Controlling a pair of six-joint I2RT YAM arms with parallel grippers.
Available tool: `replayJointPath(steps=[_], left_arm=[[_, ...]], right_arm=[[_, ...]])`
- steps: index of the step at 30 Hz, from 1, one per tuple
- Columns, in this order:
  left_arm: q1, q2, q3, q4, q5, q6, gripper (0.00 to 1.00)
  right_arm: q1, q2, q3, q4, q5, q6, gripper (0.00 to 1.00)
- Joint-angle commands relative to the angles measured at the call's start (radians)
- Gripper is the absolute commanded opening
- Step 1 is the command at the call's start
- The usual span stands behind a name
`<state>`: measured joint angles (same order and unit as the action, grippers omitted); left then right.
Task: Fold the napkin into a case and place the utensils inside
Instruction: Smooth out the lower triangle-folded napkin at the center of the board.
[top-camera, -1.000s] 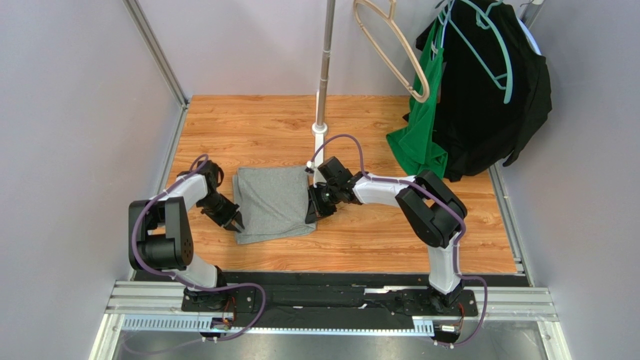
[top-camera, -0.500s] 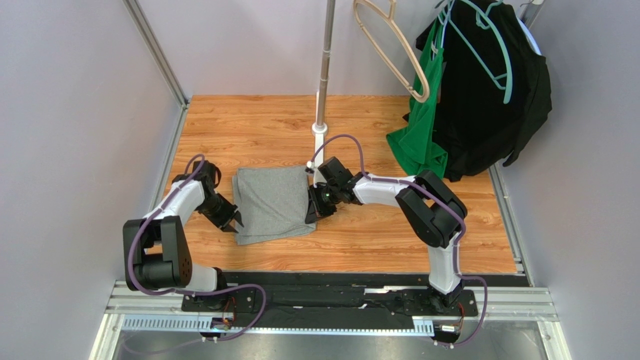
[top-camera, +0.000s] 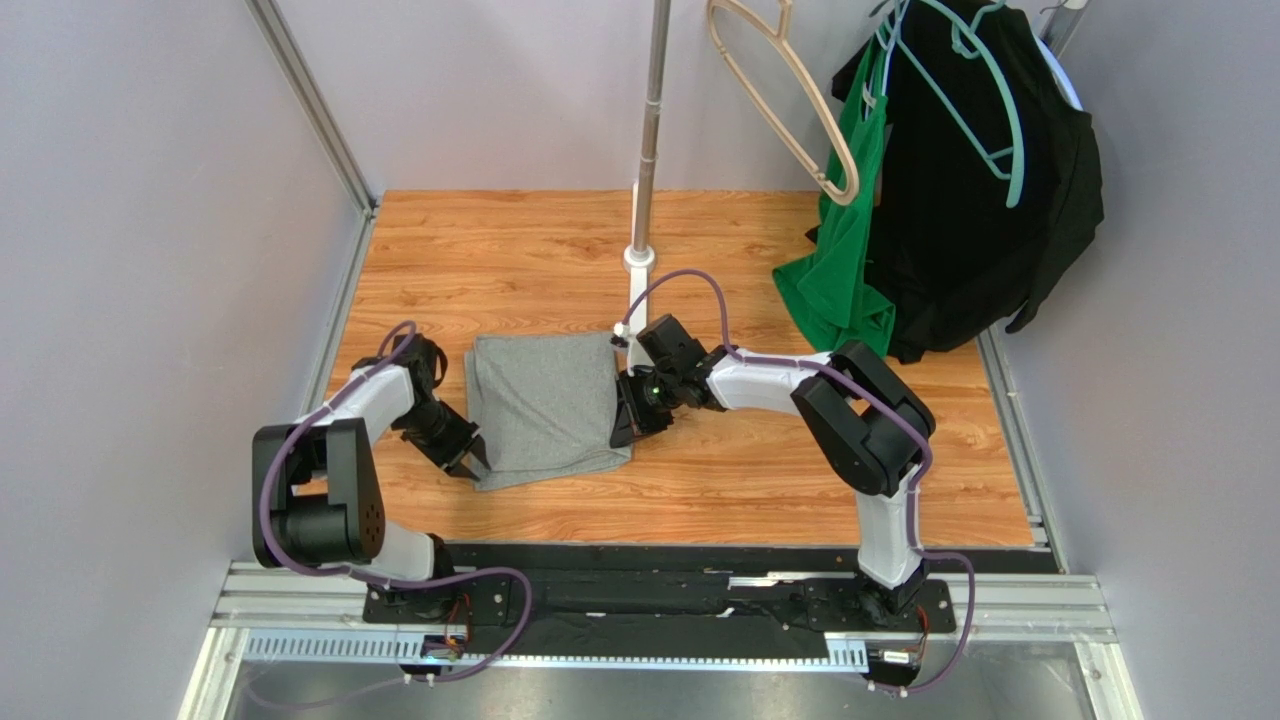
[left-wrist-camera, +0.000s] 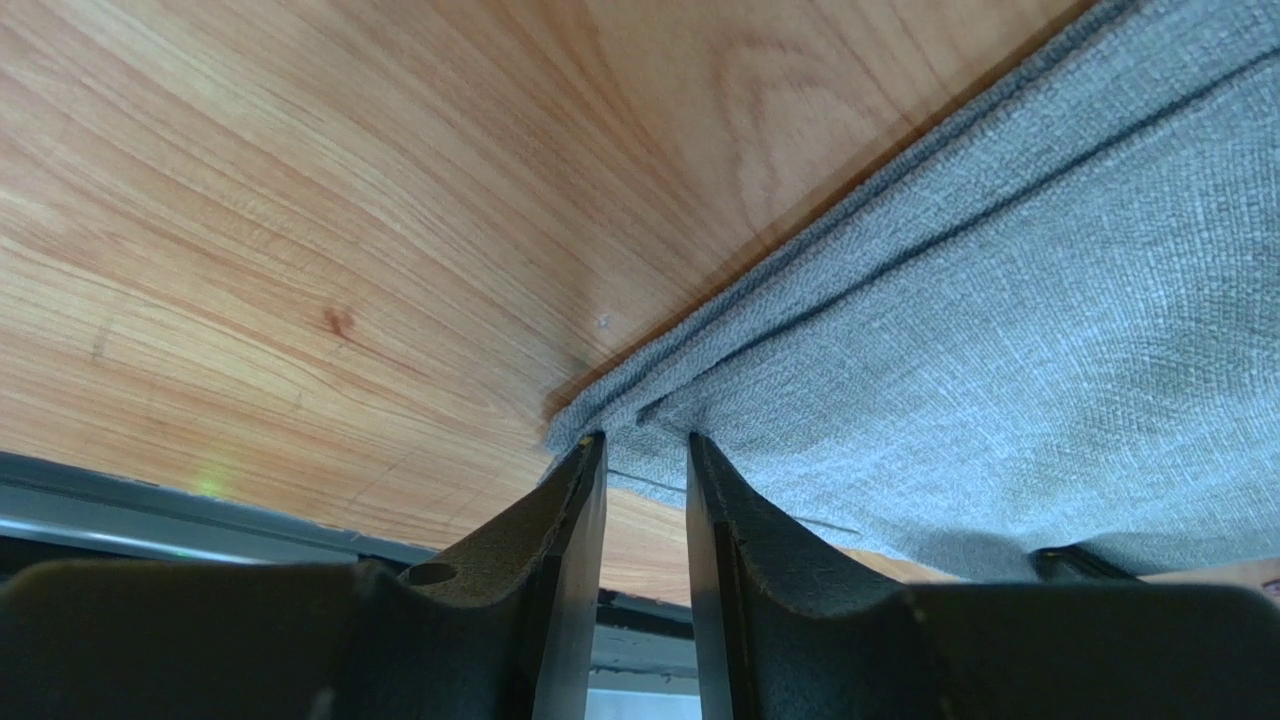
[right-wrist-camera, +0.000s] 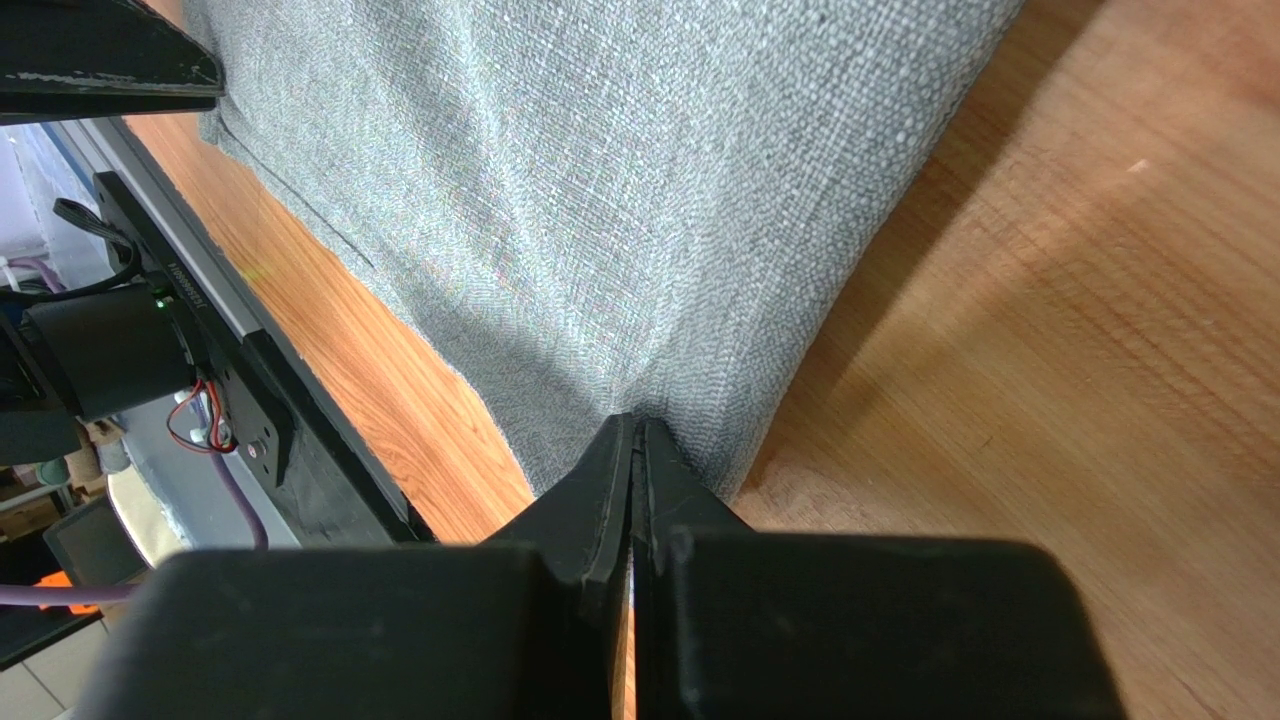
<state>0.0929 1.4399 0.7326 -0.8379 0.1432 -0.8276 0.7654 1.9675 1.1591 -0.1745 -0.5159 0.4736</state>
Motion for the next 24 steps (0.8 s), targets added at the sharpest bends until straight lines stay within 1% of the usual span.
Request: replayJointPath(steps=[1,4,5,7,8,10,11,17,21,24], left_arm=[[-0.004,0.031,0.01,0.034,-0.042,-0.007,0.34],[-0.002,0.06,0.021,0.048,-0.044,-0.01,0.26],[-0.002,0.065,0.022,0.051,-0.042,-0.01,0.19],[-0.002,0.065,0.025,0.059,-0.042,-0.011,0.13],[-0.004,0.063,0.027,0.059,-0.04,-0.007,0.06],[-0.008,0.041,0.021,0.049,-0.047,-0.005,0.01],[-0.01,0.027,0.019,0.045,-0.053,-0.002,0.0],[-0.024,-0.114,0.033,-0.036,-0.086,0.013,0.0],[-0.025,-0.162,0.041,-0.072,-0.079,0.016,0.0],[-0.025,-0.156,0.03,-0.075,-0.059,0.024,0.0]], right_arm=[[0.008,-0.039,-0.013,0.018,0.001,-0.015,0.0],[0.008,-0.041,-0.016,0.021,0.002,-0.013,0.0],[0.008,-0.041,-0.016,0.02,0.001,-0.013,0.0],[0.008,-0.042,-0.018,0.021,0.001,-0.013,0.0],[0.008,-0.041,-0.018,0.023,0.001,-0.013,0.0],[0.008,-0.038,-0.013,0.021,-0.003,-0.012,0.0],[0.008,-0.039,-0.013,0.023,-0.003,-0.013,0.0],[0.008,-0.035,-0.013,0.024,-0.006,-0.01,0.0],[0.008,-0.038,-0.015,0.026,-0.004,-0.01,0.0],[0.006,-0.039,-0.016,0.027,-0.004,-0.009,0.0]])
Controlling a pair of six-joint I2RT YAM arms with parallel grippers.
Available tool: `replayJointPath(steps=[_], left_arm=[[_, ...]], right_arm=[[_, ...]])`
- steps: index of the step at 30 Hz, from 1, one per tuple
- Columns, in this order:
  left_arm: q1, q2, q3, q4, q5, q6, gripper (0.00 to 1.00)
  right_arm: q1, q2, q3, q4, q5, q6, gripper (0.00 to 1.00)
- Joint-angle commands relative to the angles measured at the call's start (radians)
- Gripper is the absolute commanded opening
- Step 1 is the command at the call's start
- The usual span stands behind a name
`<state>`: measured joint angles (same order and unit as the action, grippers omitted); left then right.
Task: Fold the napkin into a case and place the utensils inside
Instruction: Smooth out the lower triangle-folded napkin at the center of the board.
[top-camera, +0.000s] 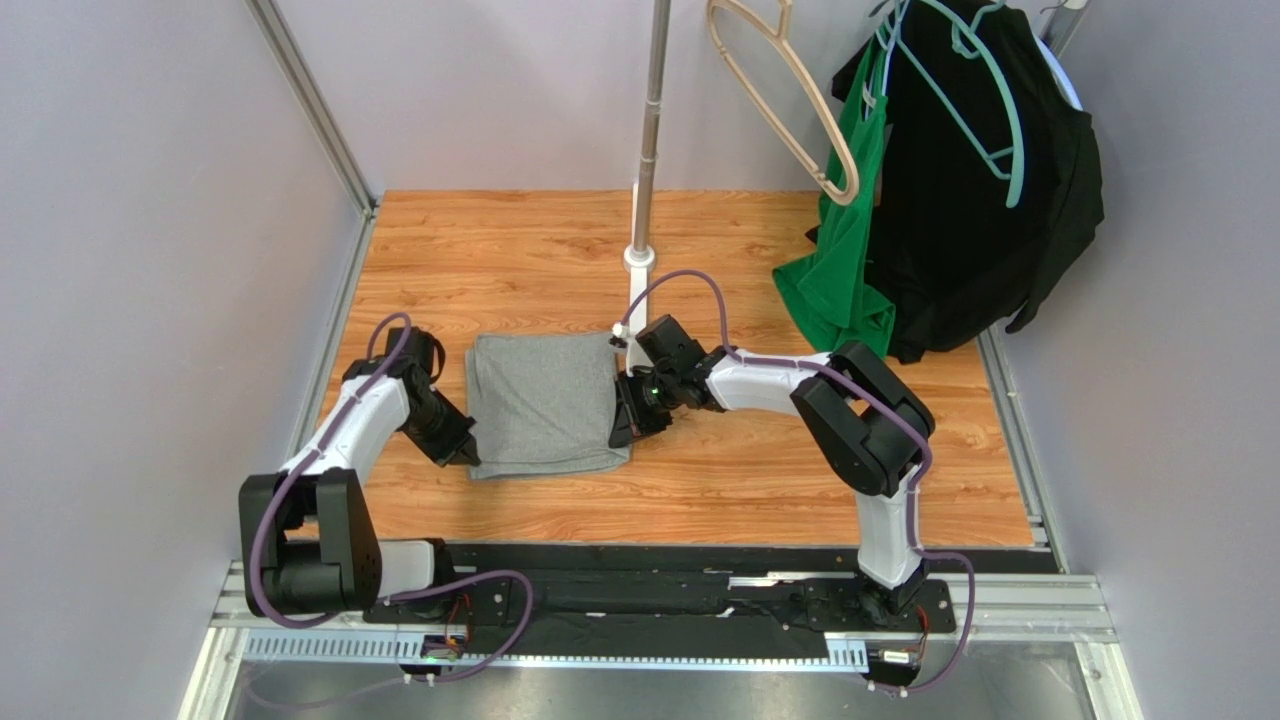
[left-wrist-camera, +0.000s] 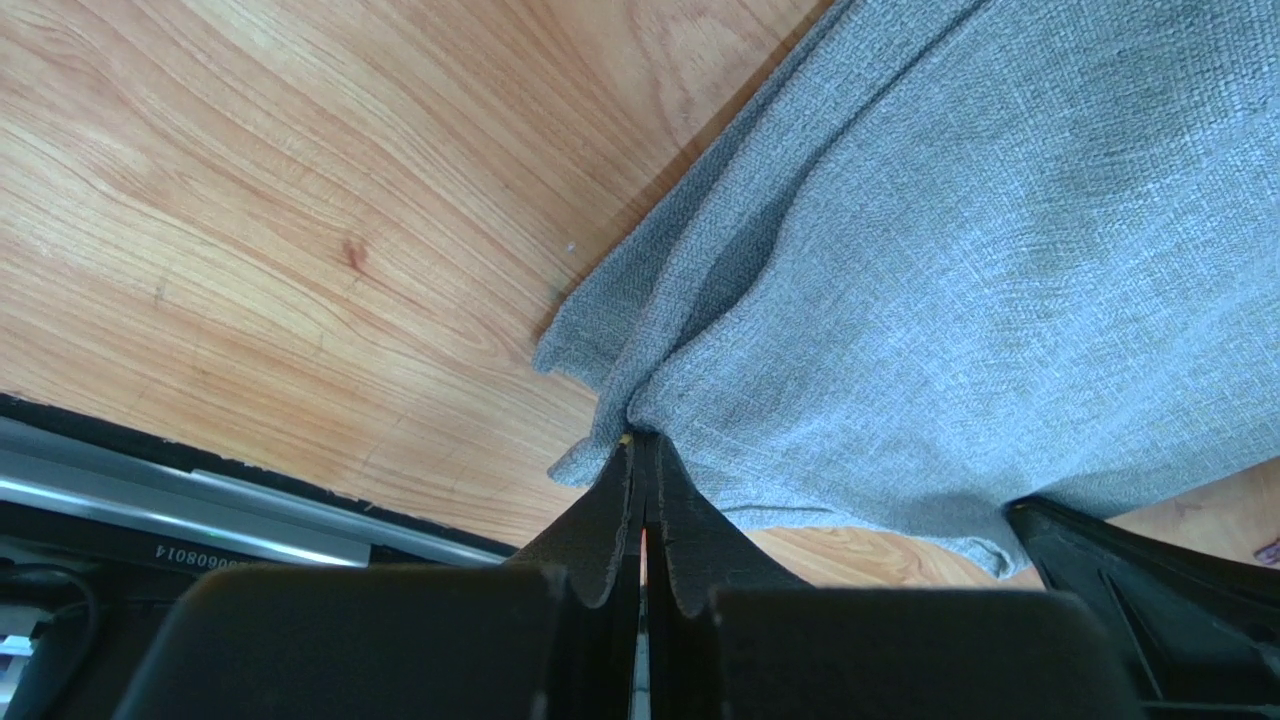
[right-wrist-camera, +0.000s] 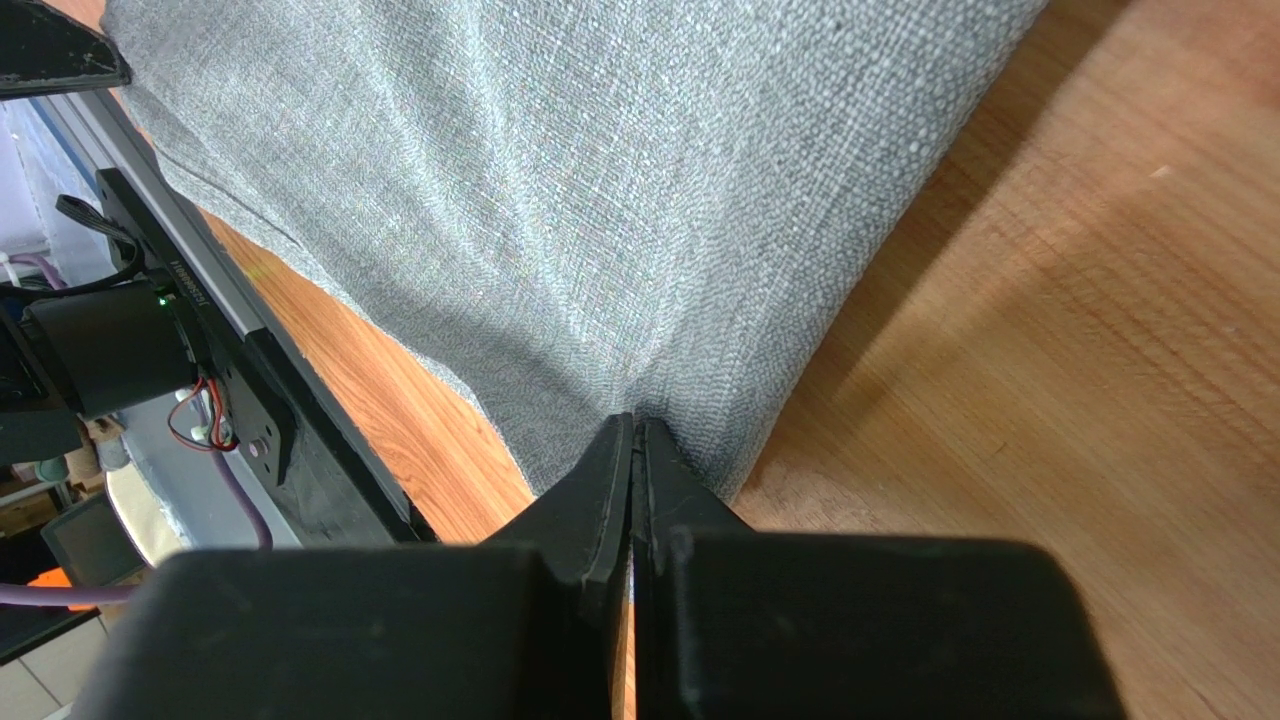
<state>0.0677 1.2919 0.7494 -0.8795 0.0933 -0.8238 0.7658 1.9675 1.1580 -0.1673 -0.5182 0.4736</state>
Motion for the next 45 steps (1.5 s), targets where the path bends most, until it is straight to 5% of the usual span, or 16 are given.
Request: replayJointPath(steps=[1,2,5,35,38,42,45], left_arm=[[0.0,0.001,0.014,-0.032,-0.009,0.02,0.01],[0.0,0.023,0.016,-0.032,-0.012,0.022,0.13],[0.0,0.058,0.033,-0.029,-0.017,0.009,0.22],[-0.005,0.199,0.016,0.065,-0.036,-0.006,0.31],[-0.003,0.242,0.031,0.079,-0.043,-0.005,0.28],[-0.008,0.261,0.047,0.097,-0.03,-0.005,0.04],[-0.009,0.219,0.065,0.07,-0.044,0.008,0.0]], right_arm=[[0.007,-0.039,-0.017,0.022,-0.002,-0.007,0.0],[0.007,-0.041,-0.015,0.023,-0.002,-0.006,0.0],[0.007,-0.039,-0.017,0.023,-0.005,-0.006,0.0],[0.007,-0.036,-0.023,0.034,-0.009,-0.007,0.0],[0.007,-0.033,-0.023,0.038,-0.013,-0.004,0.0],[0.007,-0.032,-0.021,0.04,-0.014,-0.003,0.0],[0.007,-0.032,-0.018,0.038,-0.013,-0.006,0.0]])
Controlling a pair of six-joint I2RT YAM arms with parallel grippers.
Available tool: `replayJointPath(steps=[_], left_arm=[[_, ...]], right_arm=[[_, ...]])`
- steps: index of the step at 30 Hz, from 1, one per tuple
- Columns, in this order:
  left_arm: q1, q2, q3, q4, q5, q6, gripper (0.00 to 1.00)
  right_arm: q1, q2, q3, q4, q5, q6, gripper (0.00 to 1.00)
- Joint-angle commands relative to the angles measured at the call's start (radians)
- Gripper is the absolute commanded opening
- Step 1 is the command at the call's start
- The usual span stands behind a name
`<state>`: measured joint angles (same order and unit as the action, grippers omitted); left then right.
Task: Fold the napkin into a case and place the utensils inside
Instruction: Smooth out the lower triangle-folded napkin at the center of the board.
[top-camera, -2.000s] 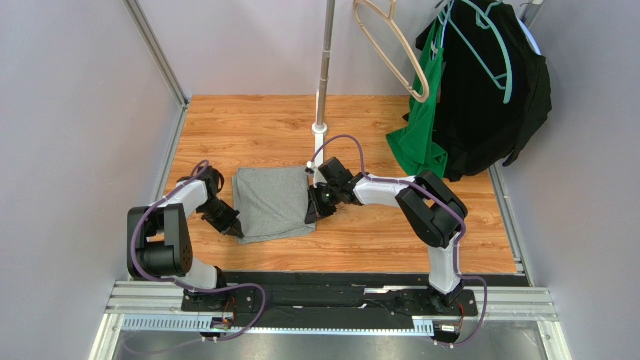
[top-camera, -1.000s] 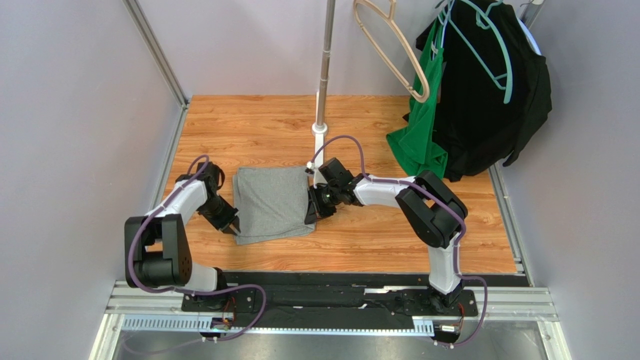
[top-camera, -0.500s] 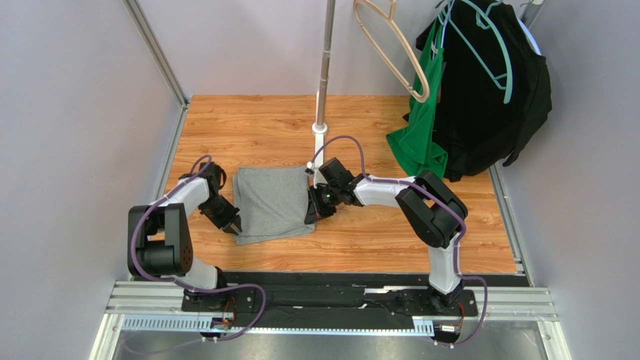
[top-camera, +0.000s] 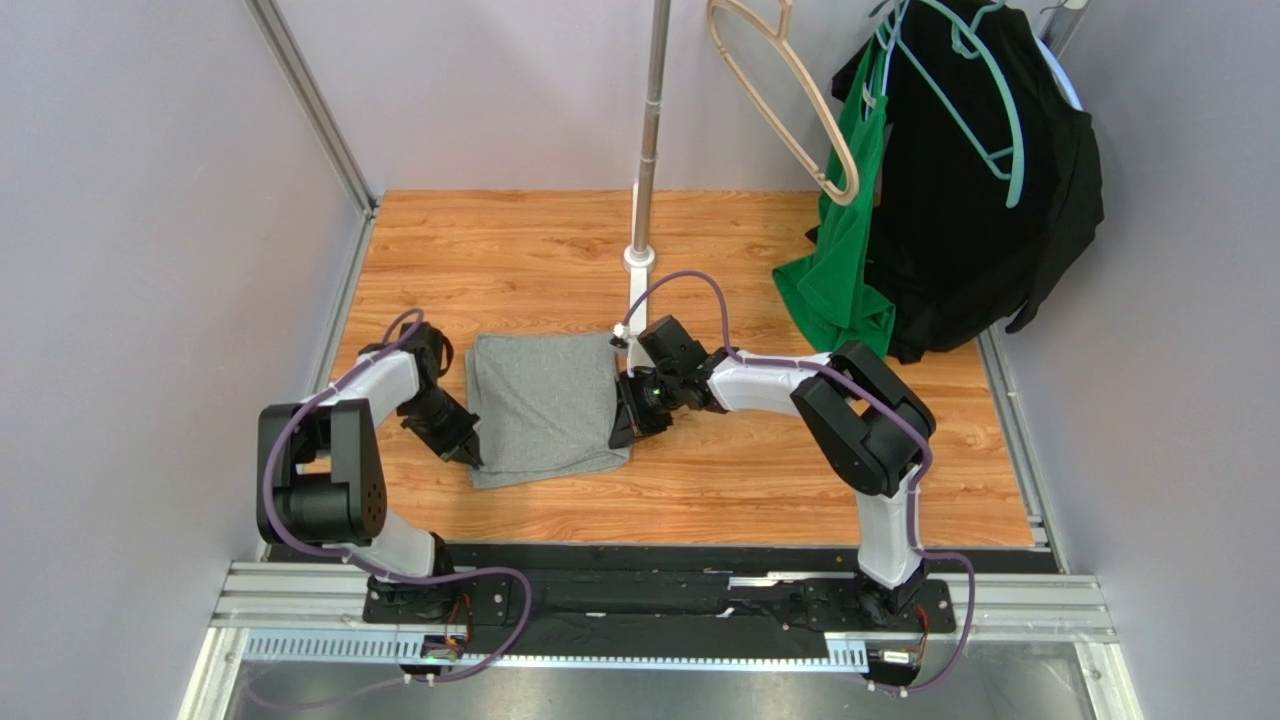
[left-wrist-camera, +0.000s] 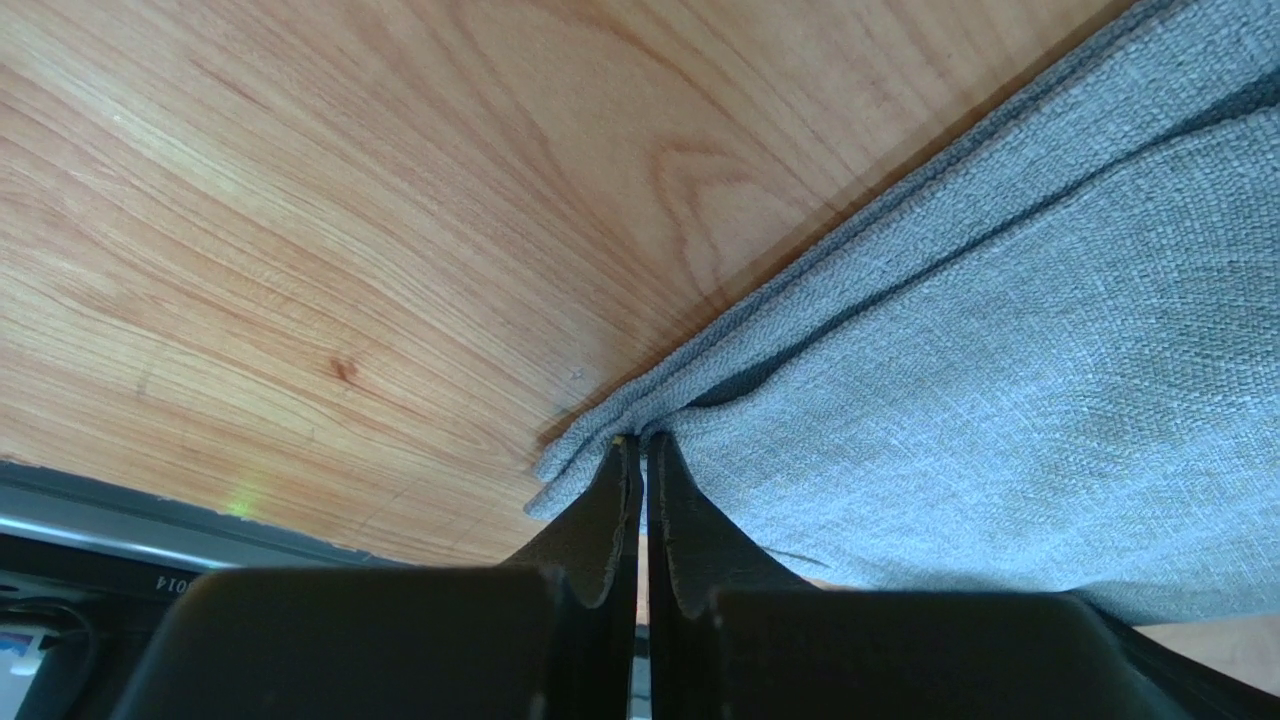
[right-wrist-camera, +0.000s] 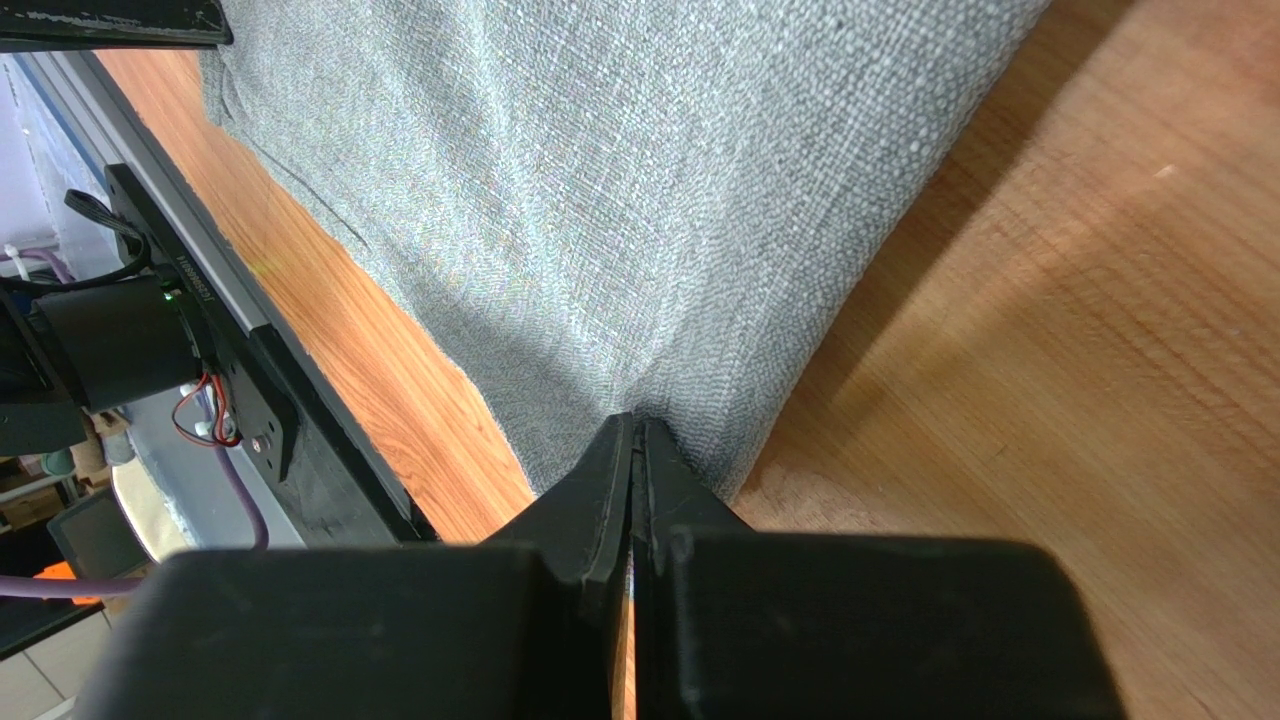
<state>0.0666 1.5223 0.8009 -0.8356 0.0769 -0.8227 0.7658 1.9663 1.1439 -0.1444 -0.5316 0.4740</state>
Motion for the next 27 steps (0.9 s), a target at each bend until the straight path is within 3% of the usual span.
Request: replayJointPath(steps=[1,8,19,23,27], left_arm=[[-0.008,-0.045,0.021,0.01,-0.043,0.008,0.0],[-0.051,-0.206,0.098,-0.12,-0.075,-0.006,0.0],[-0.054,-0.318,-0.057,-0.181,-0.046,-0.072,0.0],[-0.054,-0.307,-0.081,-0.145,-0.075,-0.076,0.0],[-0.054,-0.19,-0.063,-0.085,-0.1,-0.043,0.0]], right_arm=[[0.007,-0.03,-0.004,0.016,0.001,-0.006,0.0],[0.009,-0.023,-0.004,0.019,-0.001,-0.006,0.0],[0.007,-0.043,-0.01,0.014,0.002,-0.005,0.0],[0.007,-0.035,-0.009,0.023,-0.011,0.003,0.0],[0.007,-0.05,-0.016,0.02,-0.008,-0.001,0.0]])
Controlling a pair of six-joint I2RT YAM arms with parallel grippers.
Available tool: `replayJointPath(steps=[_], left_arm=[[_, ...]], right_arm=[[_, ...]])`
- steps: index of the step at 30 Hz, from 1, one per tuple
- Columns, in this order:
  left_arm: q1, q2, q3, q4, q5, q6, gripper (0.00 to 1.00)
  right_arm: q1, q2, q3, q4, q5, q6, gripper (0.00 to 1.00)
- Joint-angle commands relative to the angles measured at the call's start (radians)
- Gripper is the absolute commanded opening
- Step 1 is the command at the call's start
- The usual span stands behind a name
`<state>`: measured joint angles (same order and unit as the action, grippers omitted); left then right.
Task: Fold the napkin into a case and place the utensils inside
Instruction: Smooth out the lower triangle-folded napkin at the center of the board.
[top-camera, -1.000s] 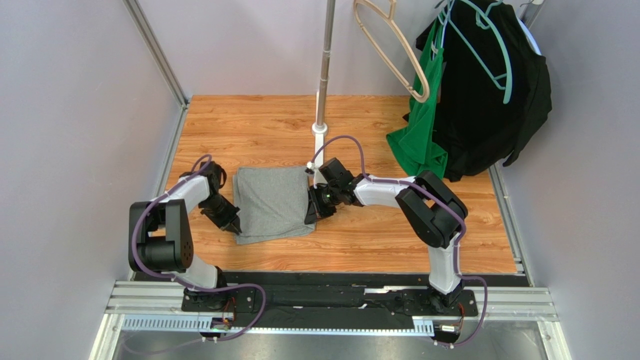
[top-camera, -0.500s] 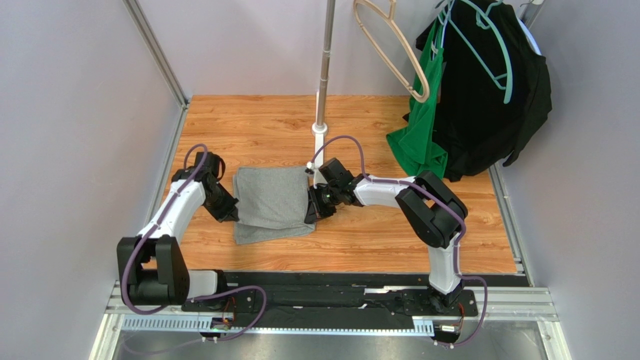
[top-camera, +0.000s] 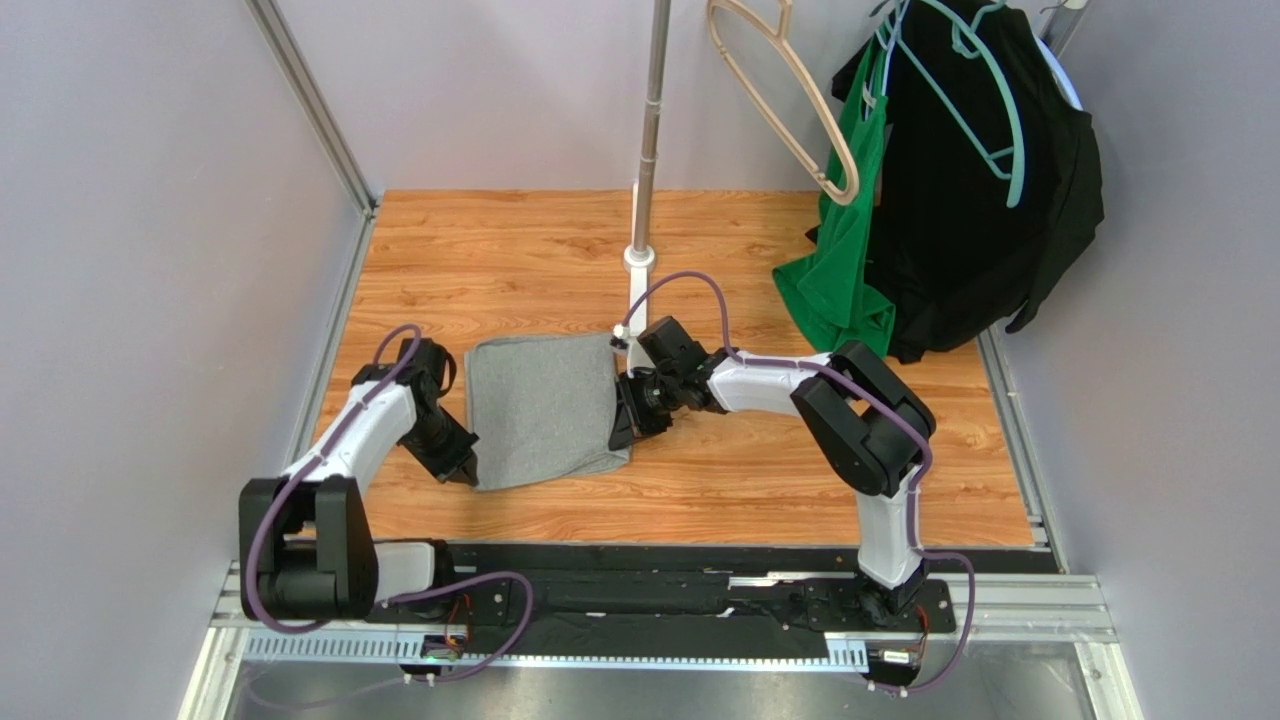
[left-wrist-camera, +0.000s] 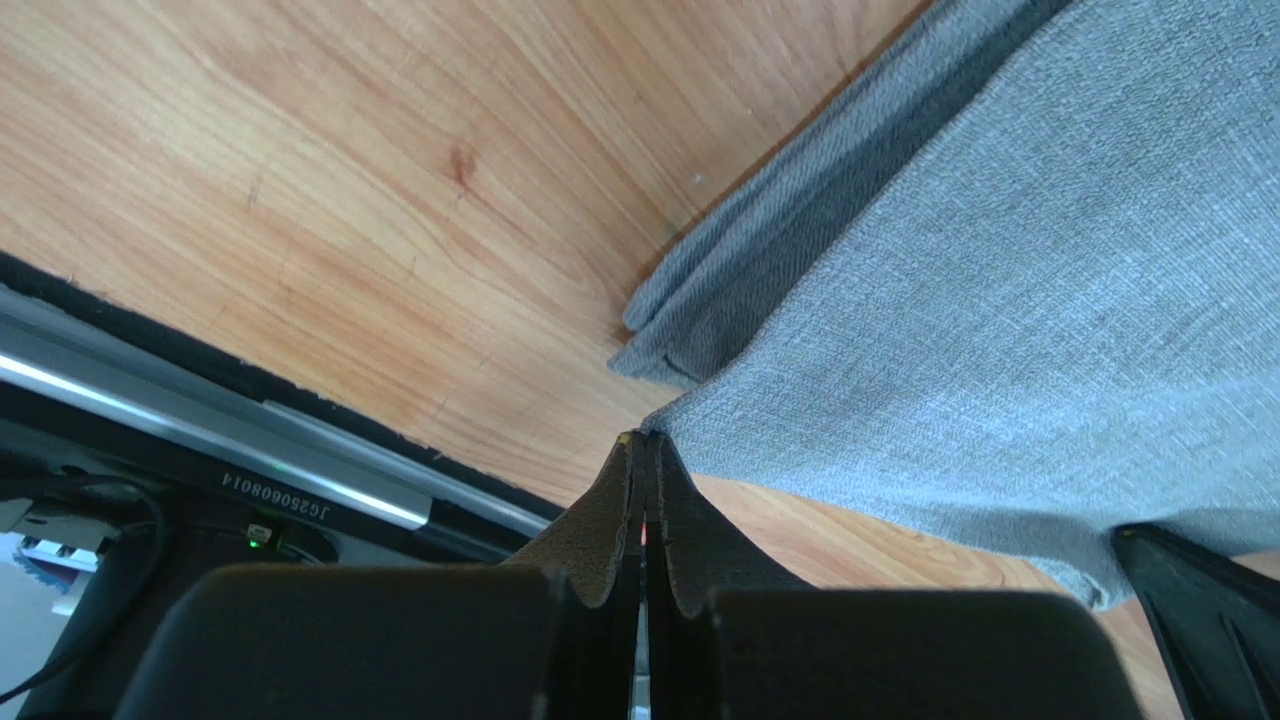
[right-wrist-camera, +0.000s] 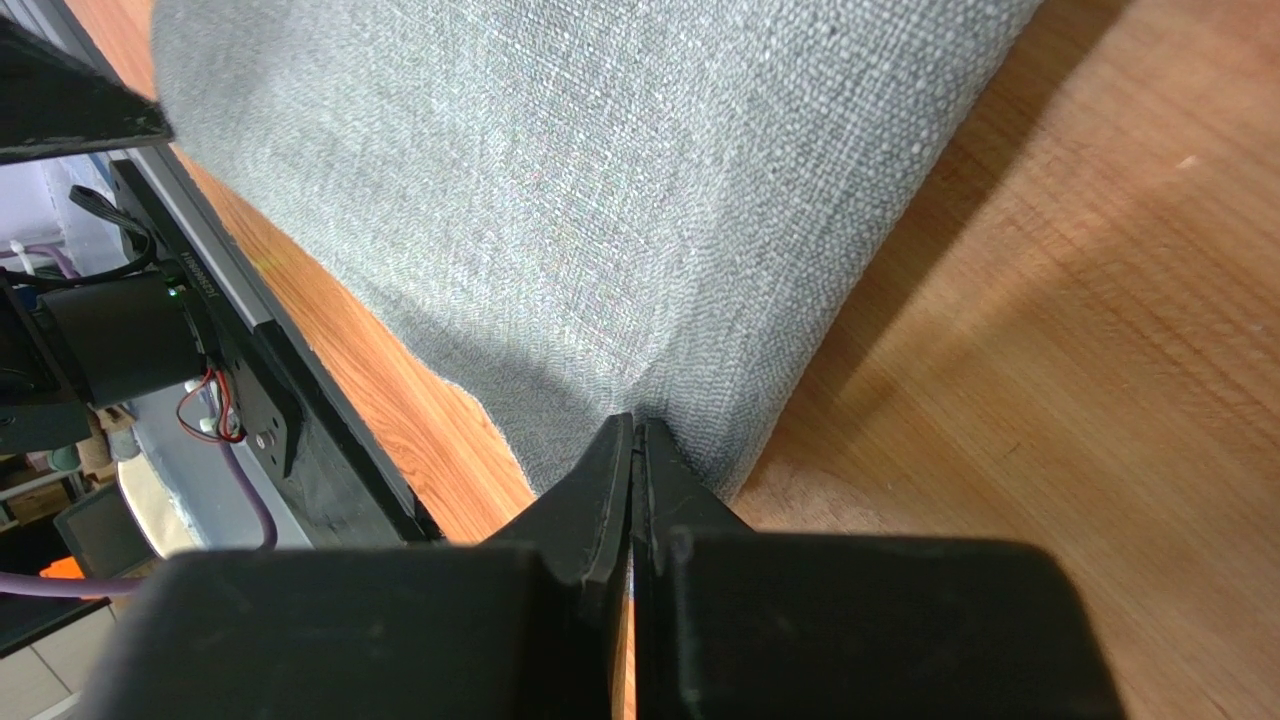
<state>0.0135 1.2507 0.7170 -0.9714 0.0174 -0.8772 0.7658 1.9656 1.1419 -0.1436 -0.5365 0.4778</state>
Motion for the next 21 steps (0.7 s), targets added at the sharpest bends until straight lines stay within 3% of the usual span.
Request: replayJointPath(steps=[1,4,9,10,11,12,13,17,18,21], left_arm=[[-0.001,0.105,0.041,0.057,-0.045,0.023,0.0],[0.0,0.174,0.111,0.036,-0.079,0.072,0.01],[0.0,0.127,0.263,-0.073,-0.131,0.161,0.23],[-0.001,0.104,0.3,-0.069,-0.134,0.176,0.31],[0.0,0.084,0.317,-0.038,-0.132,0.211,0.56],[0.002,0.069,0.334,-0.012,-0.09,0.234,0.63],[0.006,0.078,0.376,0.011,-0.055,0.257,0.63],[0.013,0.249,0.545,0.014,0.068,0.366,0.64],[0.013,0.344,0.591,-0.01,0.047,0.388,0.63],[0.022,0.487,0.732,-0.007,0.026,0.484,0.63]], right_arm=[[0.007,-0.054,-0.021,0.018,0.001,-0.005,0.0],[0.007,-0.077,-0.022,0.001,0.003,-0.011,0.07],[0.007,-0.152,-0.033,-0.065,-0.01,-0.033,0.33],[0.009,-0.174,-0.027,-0.08,-0.01,-0.051,0.36],[0.009,-0.178,-0.018,-0.094,-0.011,-0.06,0.37],[0.012,-0.182,-0.004,-0.109,-0.013,-0.068,0.38],[0.012,-0.172,0.005,-0.109,-0.014,-0.07,0.38],[0.026,-0.097,0.047,-0.102,-0.094,-0.048,0.22],[0.027,-0.091,0.042,-0.074,-0.098,-0.038,0.09],[0.027,-0.057,0.019,-0.05,-0.091,-0.025,0.0]])
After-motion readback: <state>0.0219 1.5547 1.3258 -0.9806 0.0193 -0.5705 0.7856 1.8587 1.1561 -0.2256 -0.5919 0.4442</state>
